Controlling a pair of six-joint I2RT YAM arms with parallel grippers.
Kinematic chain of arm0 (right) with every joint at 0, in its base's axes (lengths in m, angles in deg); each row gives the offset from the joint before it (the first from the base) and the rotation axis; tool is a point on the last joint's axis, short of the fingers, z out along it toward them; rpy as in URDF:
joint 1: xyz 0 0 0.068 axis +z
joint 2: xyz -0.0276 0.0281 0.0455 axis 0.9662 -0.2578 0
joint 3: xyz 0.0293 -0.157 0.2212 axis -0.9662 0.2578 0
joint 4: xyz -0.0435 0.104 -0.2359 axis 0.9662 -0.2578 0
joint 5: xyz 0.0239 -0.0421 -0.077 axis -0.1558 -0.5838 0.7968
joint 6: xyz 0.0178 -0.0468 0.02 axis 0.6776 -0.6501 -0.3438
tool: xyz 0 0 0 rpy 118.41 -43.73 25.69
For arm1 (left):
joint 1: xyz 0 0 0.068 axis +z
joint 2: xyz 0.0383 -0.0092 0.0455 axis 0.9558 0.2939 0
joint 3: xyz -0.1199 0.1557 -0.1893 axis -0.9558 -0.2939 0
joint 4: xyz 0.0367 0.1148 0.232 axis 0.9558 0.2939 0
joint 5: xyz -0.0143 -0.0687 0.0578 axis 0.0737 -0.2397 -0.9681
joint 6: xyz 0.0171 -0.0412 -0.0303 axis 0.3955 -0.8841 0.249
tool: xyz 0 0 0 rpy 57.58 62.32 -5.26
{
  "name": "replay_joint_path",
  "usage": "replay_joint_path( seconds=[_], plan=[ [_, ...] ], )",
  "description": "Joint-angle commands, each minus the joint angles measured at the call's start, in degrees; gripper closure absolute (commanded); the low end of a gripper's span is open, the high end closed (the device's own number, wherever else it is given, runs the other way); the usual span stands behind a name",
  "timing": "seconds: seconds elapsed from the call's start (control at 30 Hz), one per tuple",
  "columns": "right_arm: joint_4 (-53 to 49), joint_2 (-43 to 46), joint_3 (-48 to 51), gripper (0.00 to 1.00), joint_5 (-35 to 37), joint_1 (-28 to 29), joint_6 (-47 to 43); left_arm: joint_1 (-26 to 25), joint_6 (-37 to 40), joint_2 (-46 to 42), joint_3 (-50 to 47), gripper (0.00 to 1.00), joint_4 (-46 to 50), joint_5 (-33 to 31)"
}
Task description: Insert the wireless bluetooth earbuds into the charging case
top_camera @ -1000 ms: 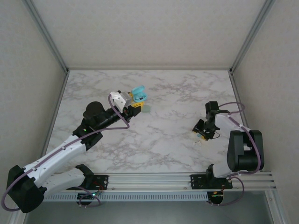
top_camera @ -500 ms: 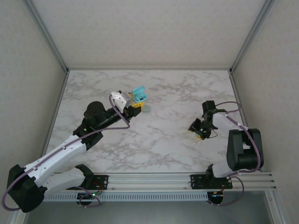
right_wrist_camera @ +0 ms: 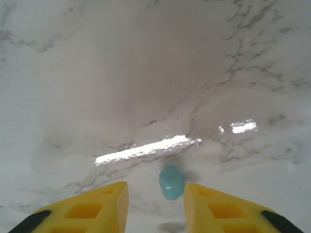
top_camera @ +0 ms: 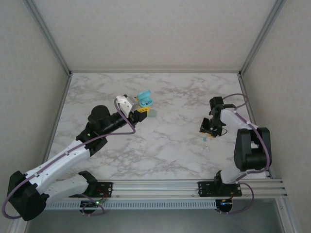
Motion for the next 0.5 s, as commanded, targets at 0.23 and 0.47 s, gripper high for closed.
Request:
replay_joint_path(
  seconds=[0.23,0.47],
  plan=[
    [-5.82,-6.37,-3.62,0.64,1.43,1.41,-8.34,-0.15,-0.78,-1.07,1.69,0.79,0.52,-0.13],
    [-6.35,-8.53,-4.24,0.65,2.6,2.05,-8.95,-0.15,-0.97,-0.76,1.6,0.79,0.13,-0.05]
  ],
)
